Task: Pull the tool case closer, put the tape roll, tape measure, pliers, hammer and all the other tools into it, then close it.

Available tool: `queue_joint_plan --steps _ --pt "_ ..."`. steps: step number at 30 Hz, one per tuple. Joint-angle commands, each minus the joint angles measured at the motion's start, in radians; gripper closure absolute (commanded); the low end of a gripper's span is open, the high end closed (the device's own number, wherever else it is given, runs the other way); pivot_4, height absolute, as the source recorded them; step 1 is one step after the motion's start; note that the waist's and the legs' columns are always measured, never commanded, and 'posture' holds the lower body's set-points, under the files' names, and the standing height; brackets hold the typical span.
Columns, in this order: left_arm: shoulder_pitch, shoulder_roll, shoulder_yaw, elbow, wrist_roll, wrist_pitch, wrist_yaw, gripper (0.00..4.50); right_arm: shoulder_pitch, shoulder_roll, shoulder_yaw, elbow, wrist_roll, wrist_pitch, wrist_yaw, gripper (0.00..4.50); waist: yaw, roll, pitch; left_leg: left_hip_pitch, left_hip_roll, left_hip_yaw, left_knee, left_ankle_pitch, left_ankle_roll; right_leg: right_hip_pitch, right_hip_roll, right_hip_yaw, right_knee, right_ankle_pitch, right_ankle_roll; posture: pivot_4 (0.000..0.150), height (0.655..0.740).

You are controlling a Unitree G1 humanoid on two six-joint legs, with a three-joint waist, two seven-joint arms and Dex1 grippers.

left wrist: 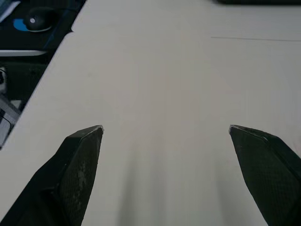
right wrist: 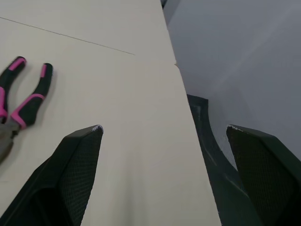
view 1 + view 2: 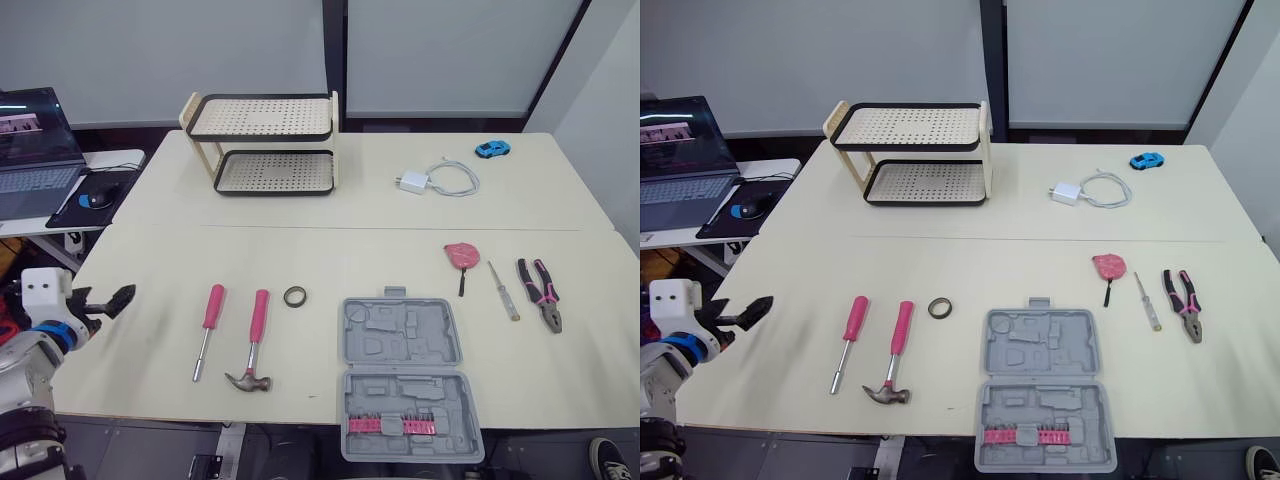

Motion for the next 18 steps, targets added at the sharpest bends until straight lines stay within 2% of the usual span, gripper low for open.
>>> queue_joint_plan --steps 1,5,10,13,15,18 --pt "0.017 0.000 0.029 -0.050 -0.016 -0.104 -0.019 0.03 -0.025 -0.051 -0.002 0.070 0.008 -0.014 -0.013 0.03 -0.002 0.000 0.000 0.000 0.000 0.000 0.000 0.000 0.000 0.000 0.000 0.000 0.000 0.000 0.000 0.150 0.7400" --pt "0.077 -0.020 0.014 -0.154 -0.010 -0.054 0.037 0.03 -0.123 -0.106 0.038 0.263 -0.041 -0.143 -0.105 0.03 -0.011 0.001 -0.001 0.001 0.000 0.002 0.000 0.000 0.000 0.000 0.000 0.002 0.000 0.000 0.000 0.150 0.7400" --pt "0.145 -0.043 0.046 -0.315 -0.066 0.009 0.046 0.03 -0.241 -0.143 0.099 0.353 0.020 -0.128 0.020 0.03 -0.017 0.001 -0.001 0.002 0.001 0.003 -0.001 0.000 0.000 0.001 0.000 0.002 0.000 0.000 0.000 0.150 0.7400" --pt "0.164 -0.035 0.047 -0.376 -0.082 0.052 0.050 0.03 -0.271 -0.114 0.177 0.230 0.055 -0.106 0.126 0.03 -0.020 0.001 -0.001 0.002 0.001 0.003 0.000 0.000 0.000 0.001 0.000 0.002 0.000 0.000 0.000 0.150 0.7400" --pt "0.170 -0.001 0.031 -0.413 -0.080 0.069 0.014 0.03 -0.275 -0.076 0.278 -0.006 0.127 0.008 0.210 0.03 -0.025 0.001 -0.001 0.002 0.001 0.003 0.000 0.000 0.000 0.001 0.001 0.002 0.000 0.000 0.000 0.150 0.7400" --pt "0.164 0.040 0.015 -0.413 -0.068 0.080 -0.036 0.03 -0.276 -0.034 0.364 -0.272 0.215 0.165 0.236 0.03 -0.025 0.001 -0.001 0.001 0.003 0.001 -0.001 0.000 0.000 0.000 0.001 0.001 0.001 0.000 0.000 0.150 0.7400"
